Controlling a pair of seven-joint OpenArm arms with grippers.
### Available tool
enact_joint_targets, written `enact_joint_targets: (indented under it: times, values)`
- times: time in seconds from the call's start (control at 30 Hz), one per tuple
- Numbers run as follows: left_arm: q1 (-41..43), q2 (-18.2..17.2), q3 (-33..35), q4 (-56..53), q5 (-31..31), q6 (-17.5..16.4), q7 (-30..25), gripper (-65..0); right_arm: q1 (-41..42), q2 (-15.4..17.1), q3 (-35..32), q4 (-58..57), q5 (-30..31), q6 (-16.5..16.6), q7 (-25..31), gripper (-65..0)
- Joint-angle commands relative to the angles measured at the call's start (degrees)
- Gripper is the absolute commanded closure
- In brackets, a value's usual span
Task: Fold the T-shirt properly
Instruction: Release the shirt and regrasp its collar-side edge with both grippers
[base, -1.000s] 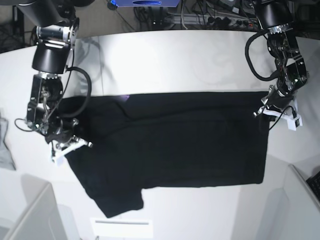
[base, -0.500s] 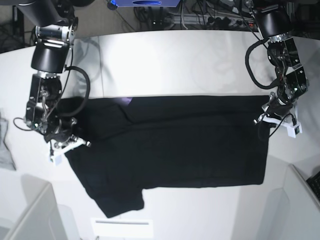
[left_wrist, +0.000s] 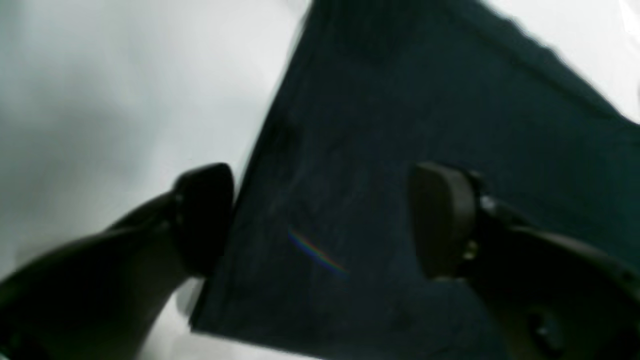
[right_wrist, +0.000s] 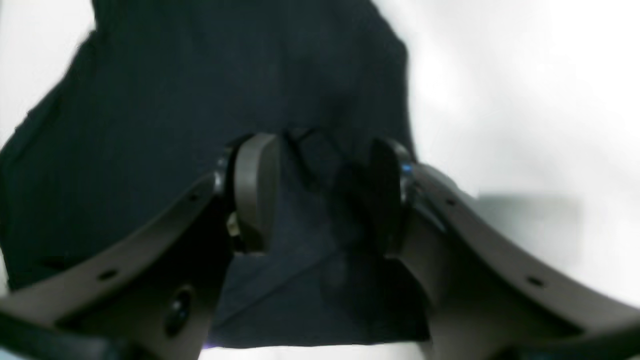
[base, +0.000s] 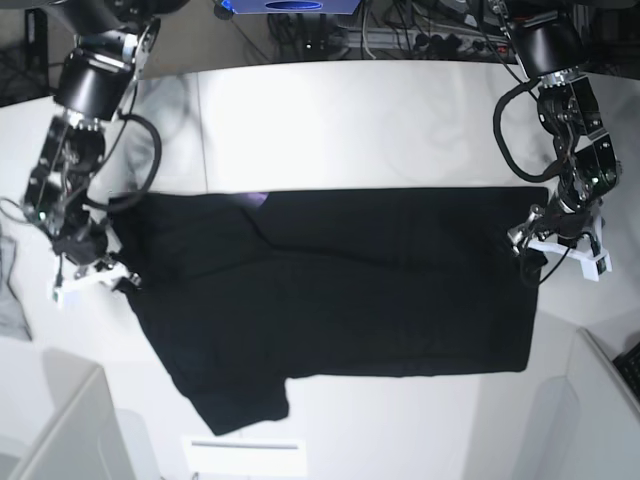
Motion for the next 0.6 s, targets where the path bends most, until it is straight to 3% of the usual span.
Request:
enact_joint_targets:
  times: [0.0,0.07,0.13,0.2,0.3,0.4,0.57]
  values:
    - [0.1,-0.7,-0.3,2.4,-0.5,-0.3,-1.8,-57.1,-0.4,-0.4,0.4,3.4,0.8,-1.6,1.4,-28.2]
    - [2.9,-0.4,-2.3,5.6,-0.5,-0.5,-2.8,-57.6,-4.2,-2.2,2.3,8.1,1.1,-6.8,1.7,-28.2]
    - [5.8,2.3,-6.1,9.0,-0.6,-0.7,-3.0,-58.4,-7.7,-5.2,5.1,12.2,1.1,-10.2,1.7,-28.5]
    - [8.1,4.7,-10.2,11.8,-0.6,-2.4,-2.9,-58.6,-9.9,-8.5,8.7,14.3,1.1,-10.4,1.7,-29.0]
    - [11.8,8.2,-15.3,13.7,-0.6,-9.2,-2.7,-57.9,-11.9,-12.9,15.0,14.8,1.2,-10.3,1.7,-29.6]
    - [14.6,10.4,-19.2,13.4,-0.5,-14.3,-2.6,-57.9,-12.4,-15.3,18.6,13.9,1.2,-10.3,1.7,-35.1]
    - [16.8,11.4,-21.8,13.3,-0.5,-16.0,-2.6,-57.9,-11.9,-15.4,18.8,8.2,1.2,-9.5,1.8,-37.4]
